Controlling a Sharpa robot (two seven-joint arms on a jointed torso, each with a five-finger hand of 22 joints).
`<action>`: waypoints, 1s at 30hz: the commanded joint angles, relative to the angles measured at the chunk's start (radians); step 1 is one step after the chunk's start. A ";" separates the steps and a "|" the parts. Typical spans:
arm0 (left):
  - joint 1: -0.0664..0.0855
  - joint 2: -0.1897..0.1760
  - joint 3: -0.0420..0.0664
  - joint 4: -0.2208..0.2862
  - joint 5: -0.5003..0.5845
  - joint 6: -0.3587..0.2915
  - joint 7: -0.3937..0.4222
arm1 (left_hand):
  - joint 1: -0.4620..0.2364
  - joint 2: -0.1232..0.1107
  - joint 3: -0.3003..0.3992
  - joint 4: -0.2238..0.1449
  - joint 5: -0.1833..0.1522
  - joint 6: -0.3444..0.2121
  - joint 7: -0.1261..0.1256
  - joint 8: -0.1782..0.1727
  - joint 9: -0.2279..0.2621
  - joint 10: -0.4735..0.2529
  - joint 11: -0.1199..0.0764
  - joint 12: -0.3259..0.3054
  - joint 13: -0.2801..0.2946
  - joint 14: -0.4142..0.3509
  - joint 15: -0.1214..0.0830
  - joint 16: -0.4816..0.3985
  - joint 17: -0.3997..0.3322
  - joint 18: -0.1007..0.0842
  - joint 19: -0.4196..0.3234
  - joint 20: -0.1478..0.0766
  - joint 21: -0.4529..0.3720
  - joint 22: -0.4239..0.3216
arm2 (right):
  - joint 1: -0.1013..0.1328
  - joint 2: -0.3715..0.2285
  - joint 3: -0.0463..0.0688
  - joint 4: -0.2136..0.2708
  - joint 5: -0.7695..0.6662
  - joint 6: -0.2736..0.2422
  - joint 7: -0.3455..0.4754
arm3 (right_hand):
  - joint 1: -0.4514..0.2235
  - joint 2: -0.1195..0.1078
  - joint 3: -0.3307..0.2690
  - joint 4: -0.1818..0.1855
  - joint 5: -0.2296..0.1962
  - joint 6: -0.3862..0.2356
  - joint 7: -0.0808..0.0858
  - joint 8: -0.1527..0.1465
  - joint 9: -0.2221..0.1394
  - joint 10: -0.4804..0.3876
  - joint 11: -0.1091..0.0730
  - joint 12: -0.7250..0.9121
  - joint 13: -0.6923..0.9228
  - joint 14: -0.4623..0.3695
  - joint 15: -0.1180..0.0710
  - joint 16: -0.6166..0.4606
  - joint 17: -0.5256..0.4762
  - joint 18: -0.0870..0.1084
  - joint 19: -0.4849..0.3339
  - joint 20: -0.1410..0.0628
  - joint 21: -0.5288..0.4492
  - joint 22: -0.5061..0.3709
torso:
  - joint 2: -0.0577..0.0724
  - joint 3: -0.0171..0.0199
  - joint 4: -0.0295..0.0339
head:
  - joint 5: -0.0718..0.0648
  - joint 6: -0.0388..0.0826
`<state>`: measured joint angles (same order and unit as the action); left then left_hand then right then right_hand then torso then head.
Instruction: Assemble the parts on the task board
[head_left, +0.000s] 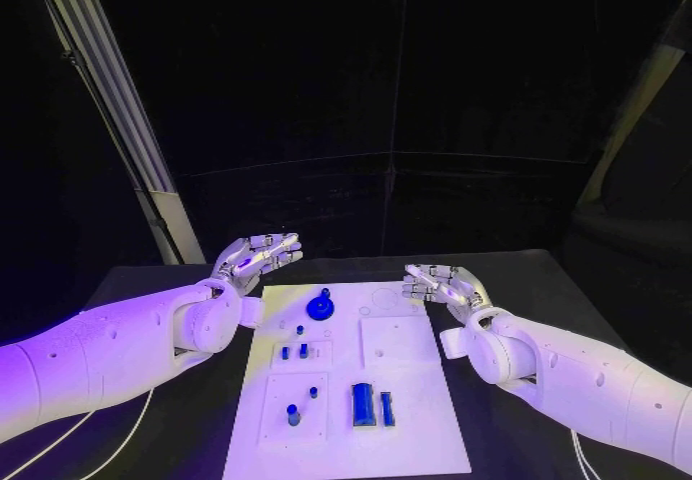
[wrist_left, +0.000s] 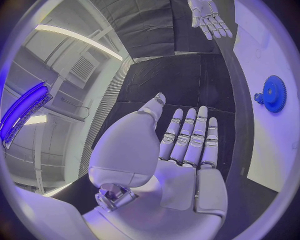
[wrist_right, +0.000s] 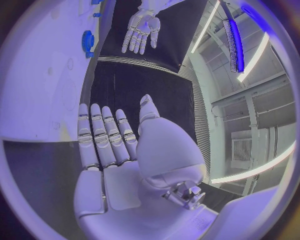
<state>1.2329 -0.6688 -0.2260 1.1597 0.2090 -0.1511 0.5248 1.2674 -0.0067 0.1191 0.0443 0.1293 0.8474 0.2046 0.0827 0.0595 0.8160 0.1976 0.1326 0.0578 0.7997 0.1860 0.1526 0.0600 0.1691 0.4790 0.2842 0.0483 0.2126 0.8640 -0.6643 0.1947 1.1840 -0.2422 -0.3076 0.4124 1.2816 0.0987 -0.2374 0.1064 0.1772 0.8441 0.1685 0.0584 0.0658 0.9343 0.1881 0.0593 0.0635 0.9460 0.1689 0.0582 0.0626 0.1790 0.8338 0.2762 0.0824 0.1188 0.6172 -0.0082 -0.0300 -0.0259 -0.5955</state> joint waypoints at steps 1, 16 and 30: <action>-0.001 -0.004 0.002 0.005 -0.004 -0.003 -0.001 | -0.402 0.007 -0.038 -0.044 -0.041 -0.269 -0.064 -0.083 -0.060 -0.258 -0.063 -0.042 -0.058 -0.253 -0.059 -0.048 -0.060 -0.051 -0.152 -0.090 -0.048 -0.068 | 0.003 -0.004 -0.003 0.009 0.001 -0.010 -0.001 | -0.406 -0.099 0.074 -0.035 -0.057 -0.267 -0.053 -0.058 -0.066 -0.295 -0.059 -0.059 -0.063 -0.299 -0.053 -0.058 -0.063 -0.054 -0.264 -0.087 -0.082 -0.038 | -0.003 0.0002 0.0012 | 0.001 -0.002; -0.093 -0.058 0.116 0.211 -0.108 -0.315 -0.003 | -0.793 0.007 -0.119 -0.044 -0.129 -0.530 -0.127 -0.083 -0.060 -0.510 -0.124 -0.133 -0.058 -0.500 -0.186 -0.153 -0.060 -0.088 -0.299 -0.179 -0.048 -0.133 | 0.125 -0.078 -0.130 0.260 0.161 -0.311 0.071 | -0.796 -0.099 0.147 -0.106 -0.177 -0.524 -0.168 -0.058 -0.066 -0.580 -0.116 -0.059 -0.063 -0.587 -0.169 -0.058 -0.063 -0.093 -0.518 -0.171 -0.082 -0.119 | -0.073 0.0082 0.0300 | 0.026 -0.005; -0.181 -0.110 0.224 0.406 -0.207 -0.613 -0.005 | -1.005 0.007 -0.119 -0.044 -0.129 -0.672 -0.205 -0.083 -0.060 -0.646 -0.198 -0.133 -0.058 -0.634 -0.186 -0.153 -0.060 -0.169 -0.380 -0.284 -0.048 -0.213 | 0.186 -0.116 -0.195 0.386 0.242 -0.462 0.108 | -1.007 -0.099 0.237 -0.106 -0.177 -0.663 -0.168 -0.058 -0.066 -0.734 -0.188 -0.059 -0.063 -0.743 -0.169 -0.058 -0.063 -0.179 -0.654 -0.276 -0.082 -0.119 | -0.073 0.0082 0.0300 | 0.026 -0.005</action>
<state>1.0517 -0.7774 -0.0046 1.5588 0.0532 -0.6660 0.5149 0.3549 0.0002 0.0056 -0.0001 0.0077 0.2378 0.0146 0.0044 0.0016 0.2294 0.0108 0.0074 0.0012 0.2247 0.0098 0.0068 0.0019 0.0213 0.1329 0.0441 0.0046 0.0147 1.0476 -0.7795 -0.0002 1.5669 -0.0314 -0.7169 0.4908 0.3685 0.0010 -0.0287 0.0012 0.0122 0.2425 0.0065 0.0065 0.0013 0.2689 0.0107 0.0041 0.0013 0.2721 0.0060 0.0047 0.0017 0.0376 0.2416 0.0466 0.0067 0.0025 0.5447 -0.0001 -0.0002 0.0001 -0.6001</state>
